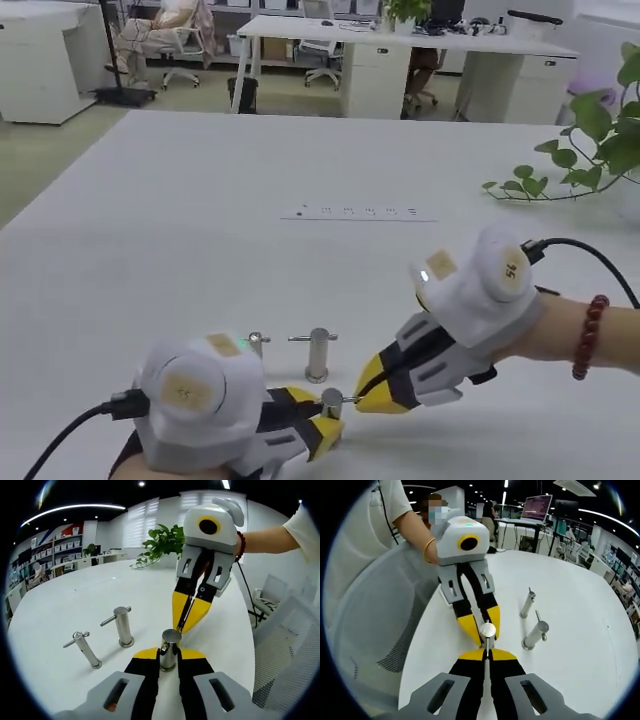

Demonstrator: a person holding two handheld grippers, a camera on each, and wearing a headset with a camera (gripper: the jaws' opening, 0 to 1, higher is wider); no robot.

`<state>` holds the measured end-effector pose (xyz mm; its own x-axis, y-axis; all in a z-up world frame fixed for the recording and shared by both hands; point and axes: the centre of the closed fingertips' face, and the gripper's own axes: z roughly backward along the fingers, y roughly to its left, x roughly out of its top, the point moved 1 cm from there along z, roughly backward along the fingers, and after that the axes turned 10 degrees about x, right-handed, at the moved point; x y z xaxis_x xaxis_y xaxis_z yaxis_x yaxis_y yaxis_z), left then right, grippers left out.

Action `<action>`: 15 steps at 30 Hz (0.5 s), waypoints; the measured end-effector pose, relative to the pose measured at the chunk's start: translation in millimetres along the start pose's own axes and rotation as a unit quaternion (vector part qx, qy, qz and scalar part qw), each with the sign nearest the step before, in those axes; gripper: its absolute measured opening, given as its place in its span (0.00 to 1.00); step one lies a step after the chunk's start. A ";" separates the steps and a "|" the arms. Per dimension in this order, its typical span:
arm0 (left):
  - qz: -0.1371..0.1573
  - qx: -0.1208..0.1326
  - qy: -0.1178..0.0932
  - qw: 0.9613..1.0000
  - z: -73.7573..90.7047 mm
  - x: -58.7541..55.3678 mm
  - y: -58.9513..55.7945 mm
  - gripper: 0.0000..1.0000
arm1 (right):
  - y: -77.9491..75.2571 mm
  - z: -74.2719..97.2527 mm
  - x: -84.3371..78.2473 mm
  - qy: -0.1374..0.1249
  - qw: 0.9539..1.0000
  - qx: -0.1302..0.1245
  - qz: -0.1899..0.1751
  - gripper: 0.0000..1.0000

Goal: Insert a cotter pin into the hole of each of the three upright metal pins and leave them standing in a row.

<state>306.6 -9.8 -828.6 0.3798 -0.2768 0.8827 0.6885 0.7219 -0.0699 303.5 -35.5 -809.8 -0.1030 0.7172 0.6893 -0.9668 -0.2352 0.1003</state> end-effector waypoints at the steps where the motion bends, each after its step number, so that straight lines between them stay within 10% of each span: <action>1: 0.015 -0.001 0.000 1.000 -0.4 -1.3 0.6 0.12 | 0.3 -0.4 0.3 -0.001 1.000 -0.001 -0.001 0.03; 15: 0.057 -0.001 0.003 0.998 -1.9 -4.5 -0.1 0.13 | 2.1 -5.7 4.8 -0.014 0.999 -0.021 -0.034 0.05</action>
<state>306.0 -9.8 -833.5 0.4600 -0.1966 0.8659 0.6413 0.7480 -0.1708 299.6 -28.8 -810.3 -0.0312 0.7116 0.7019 -0.9803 -0.1589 0.1175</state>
